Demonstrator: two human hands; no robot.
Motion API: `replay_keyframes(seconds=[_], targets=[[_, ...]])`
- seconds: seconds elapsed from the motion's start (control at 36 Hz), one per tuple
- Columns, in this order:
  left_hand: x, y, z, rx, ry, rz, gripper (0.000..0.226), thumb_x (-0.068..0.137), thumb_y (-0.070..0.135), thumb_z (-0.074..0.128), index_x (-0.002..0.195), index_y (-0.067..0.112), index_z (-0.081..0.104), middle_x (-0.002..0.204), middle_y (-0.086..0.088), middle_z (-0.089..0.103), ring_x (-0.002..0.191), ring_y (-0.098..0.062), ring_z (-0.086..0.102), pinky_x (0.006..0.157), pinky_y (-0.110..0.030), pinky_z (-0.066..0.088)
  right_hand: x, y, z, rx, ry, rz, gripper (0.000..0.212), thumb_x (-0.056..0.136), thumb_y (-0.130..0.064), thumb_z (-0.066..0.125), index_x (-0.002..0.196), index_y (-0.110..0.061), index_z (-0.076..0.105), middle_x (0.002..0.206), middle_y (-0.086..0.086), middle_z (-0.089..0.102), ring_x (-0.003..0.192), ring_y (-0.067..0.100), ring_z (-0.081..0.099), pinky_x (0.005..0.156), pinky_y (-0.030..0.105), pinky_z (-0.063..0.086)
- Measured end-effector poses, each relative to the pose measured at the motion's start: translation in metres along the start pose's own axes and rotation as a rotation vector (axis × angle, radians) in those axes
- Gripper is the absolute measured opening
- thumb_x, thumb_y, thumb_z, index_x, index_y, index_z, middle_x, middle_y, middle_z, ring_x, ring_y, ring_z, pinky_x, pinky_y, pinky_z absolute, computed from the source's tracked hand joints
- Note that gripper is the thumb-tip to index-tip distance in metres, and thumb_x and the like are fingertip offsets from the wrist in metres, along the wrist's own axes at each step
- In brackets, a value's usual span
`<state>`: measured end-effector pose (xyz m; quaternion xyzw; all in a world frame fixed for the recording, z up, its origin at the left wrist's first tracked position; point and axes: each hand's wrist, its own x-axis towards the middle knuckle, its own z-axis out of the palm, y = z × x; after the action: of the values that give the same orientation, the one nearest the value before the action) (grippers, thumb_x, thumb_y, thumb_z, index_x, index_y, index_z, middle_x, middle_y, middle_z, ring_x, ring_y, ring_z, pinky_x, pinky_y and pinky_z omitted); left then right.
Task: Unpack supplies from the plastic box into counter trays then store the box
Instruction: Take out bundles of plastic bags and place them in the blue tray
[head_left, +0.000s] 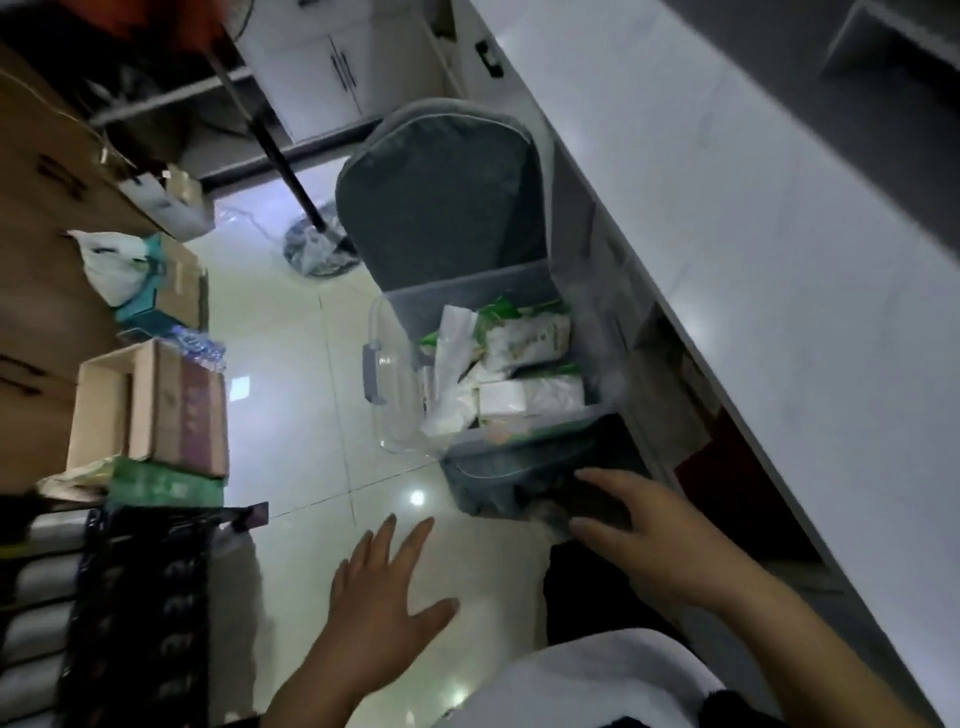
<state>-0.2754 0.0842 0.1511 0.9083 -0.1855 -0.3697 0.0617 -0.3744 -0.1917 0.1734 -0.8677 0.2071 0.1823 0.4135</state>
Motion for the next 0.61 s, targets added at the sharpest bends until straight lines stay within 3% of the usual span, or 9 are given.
replay_keyframes(seconds=[0.19, 0.31, 0.39, 0.44, 0.56, 0.61], targets=[[0.057, 0.037, -0.092, -0.132, 0.057, -0.010, 0.078, 0.089, 0.061, 0.055, 0.151, 0.052, 0.009, 0.165, 0.012, -0.002, 0.152, -0.011, -0.002, 0.122, -0.039, 0.006, 0.118, -0.028, -0.048, 0.058, -0.008, -0.094, 0.056, 0.087, -0.046, 0.061, 0.141, -0.034, 0.047, 0.144, -0.008, 0.050, 0.124, 0.011, 0.051, 0.089, 0.022, 0.040], [0.101, 0.058, -0.104, -0.187, 0.085, -0.003, 0.074, 0.092, 0.052, 0.058, 0.153, 0.044, 0.017, 0.165, 0.011, 0.007, 0.152, -0.013, 0.004, 0.124, -0.040, 0.008, 0.166, -0.028, -0.044, -0.031, -0.189, -0.037, 0.057, 0.086, -0.050, 0.060, 0.138, -0.028, 0.052, 0.142, -0.002, 0.053, 0.127, 0.019, 0.051, 0.099, 0.034, 0.045], [0.124, 0.068, -0.093, -0.164, -0.002, 0.019, 0.076, 0.091, 0.052, 0.058, 0.153, 0.044, 0.015, 0.166, 0.010, 0.003, 0.152, -0.016, 0.001, 0.124, -0.041, 0.005, 0.189, -0.026, -0.034, -0.091, -0.285, -0.008, 0.048, 0.084, -0.051, 0.060, 0.125, -0.025, 0.061, 0.127, 0.002, 0.062, 0.116, 0.023, 0.058, 0.093, 0.036, 0.049], [0.137, 0.065, -0.087, -0.237, -0.094, 0.074, 0.077, 0.090, 0.050, 0.060, 0.153, 0.044, 0.017, 0.165, 0.009, 0.006, 0.152, -0.014, 0.003, 0.124, -0.041, 0.009, 0.198, -0.025, -0.027, -0.073, -0.295, 0.015, 0.056, 0.083, -0.051, 0.062, 0.132, -0.024, 0.056, 0.133, 0.002, 0.059, 0.121, 0.022, 0.055, 0.097, 0.034, 0.047], [0.177, 0.046, -0.103, -0.395, -0.092, 0.083, 0.070, 0.089, 0.034, 0.067, 0.150, 0.031, 0.034, 0.155, 0.005, 0.036, 0.142, -0.016, 0.032, 0.118, -0.041, 0.028, 0.214, -0.024, -0.019, 0.015, -0.248, 0.062, 0.058, 0.085, -0.046, 0.064, 0.137, -0.026, 0.052, 0.139, 0.000, 0.054, 0.124, 0.018, 0.051, 0.099, 0.031, 0.043], [0.207, 0.036, -0.116, -0.455, 0.002, 0.072, 0.053, 0.089, 0.027, 0.067, 0.139, 0.033, 0.049, 0.136, 0.013, 0.055, 0.123, -0.007, 0.050, 0.108, -0.028, 0.042, 0.221, -0.026, -0.016, 0.056, -0.221, 0.113, 0.055, 0.086, -0.042, 0.065, 0.137, -0.026, 0.052, 0.138, -0.002, 0.052, 0.125, 0.017, 0.050, 0.099, 0.029, 0.042]])
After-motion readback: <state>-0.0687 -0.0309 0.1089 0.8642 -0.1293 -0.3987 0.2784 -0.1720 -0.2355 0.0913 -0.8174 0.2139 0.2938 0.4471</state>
